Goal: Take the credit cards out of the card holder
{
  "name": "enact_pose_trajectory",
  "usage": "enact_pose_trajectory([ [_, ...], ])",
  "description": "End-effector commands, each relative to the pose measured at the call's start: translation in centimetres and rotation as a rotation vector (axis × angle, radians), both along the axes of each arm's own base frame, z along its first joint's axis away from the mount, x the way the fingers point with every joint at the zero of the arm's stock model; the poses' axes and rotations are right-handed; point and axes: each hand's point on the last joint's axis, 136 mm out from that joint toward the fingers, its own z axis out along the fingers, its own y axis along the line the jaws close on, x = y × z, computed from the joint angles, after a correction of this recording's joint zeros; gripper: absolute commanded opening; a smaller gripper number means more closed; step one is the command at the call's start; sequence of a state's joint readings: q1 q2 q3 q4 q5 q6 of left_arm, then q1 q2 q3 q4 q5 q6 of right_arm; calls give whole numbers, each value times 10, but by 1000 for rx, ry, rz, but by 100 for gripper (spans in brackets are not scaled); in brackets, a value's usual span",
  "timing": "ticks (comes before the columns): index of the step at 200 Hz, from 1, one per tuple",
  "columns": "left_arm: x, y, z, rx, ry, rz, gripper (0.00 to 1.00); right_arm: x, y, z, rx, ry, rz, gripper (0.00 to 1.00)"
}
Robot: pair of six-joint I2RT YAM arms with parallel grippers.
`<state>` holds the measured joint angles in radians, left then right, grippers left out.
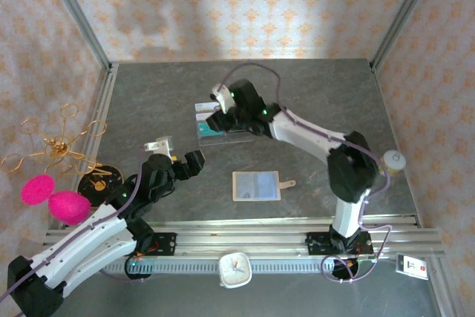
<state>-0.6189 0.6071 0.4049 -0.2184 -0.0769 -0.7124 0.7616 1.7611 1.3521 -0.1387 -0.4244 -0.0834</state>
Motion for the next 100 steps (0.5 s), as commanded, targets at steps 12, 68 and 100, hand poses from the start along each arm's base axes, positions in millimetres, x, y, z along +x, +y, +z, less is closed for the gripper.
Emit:
enact_pose_trajectory([
  [12, -4, -12, -8, -165, -15, -30, 96, -29, -58, -35, 53, 142, -426, 44],
  [68, -11, -26, -36, -172, 63, -102, 87, -136, -94, -125, -280, 221, -442, 43],
  [100, -12, -33, -43, -171, 90, -134, 82, -151, -89, -134, -337, 189, -425, 41],
])
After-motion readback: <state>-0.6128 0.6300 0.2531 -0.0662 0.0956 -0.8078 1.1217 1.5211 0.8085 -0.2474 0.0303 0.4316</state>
